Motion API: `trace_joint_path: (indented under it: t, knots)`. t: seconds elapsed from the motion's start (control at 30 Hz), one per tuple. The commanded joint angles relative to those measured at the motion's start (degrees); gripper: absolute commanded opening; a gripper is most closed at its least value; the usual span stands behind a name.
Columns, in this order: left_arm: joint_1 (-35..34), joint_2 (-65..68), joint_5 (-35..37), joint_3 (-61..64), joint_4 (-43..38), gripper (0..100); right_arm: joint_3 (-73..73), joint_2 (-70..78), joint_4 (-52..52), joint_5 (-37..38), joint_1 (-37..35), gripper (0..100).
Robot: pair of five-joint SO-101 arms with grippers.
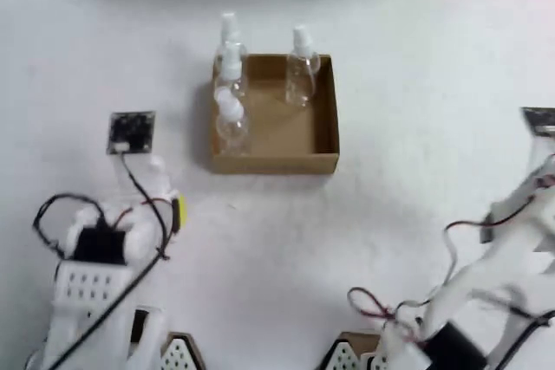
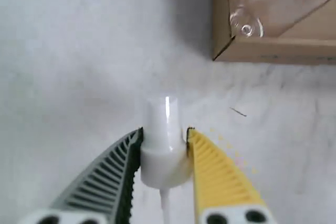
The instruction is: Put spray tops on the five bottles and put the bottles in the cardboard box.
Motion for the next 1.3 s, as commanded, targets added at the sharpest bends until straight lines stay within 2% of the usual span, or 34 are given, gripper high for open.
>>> trace_joint_path:
  t: [0.0,0.17,0.27,0.5,0.7,0.83,1.03,1.27]
  knots:
    - [-0.66,-11.38,0.79,-3.6,2.37,2,3.87,-10.15,0.84,-4.22,-5.49,1.6]
    - [-6.11,-23.52,0.79,-3.96,1.49,2,9.49,-23.43,0.92,-8.88,-11.82,1.5]
    - [-9.19,-29.14,0.79,-3.6,-2.55,2,11.43,-30.55,0.92,-12.75,-16.92,1.5]
    - [-14.02,-29.41,0.88,-4.04,-12.92,2,12.75,-43.82,-2.42,-26.81,-32.57,1.5]
    - [-17.1,-24.4,0.88,-6.95,-21.1,2,14.77,-53.32,-7.87,-26.81,-50.68,1.5]
    - [-17.45,-18.86,1.41,-14.86,-22.77,2,20.48,-57.8,-15.52,-26.99,-59.12,1.5]
    - [-17.27,-10.59,11.96,-28.4,-22.59,2,31.91,-60.88,-23.96,-26.81,-67.47,1.5]
    - [-17.1,-3.38,20.4,-38.42,-22.68,2,46.51,-71.16,-38.55,-27.16,-71.6,1.5]
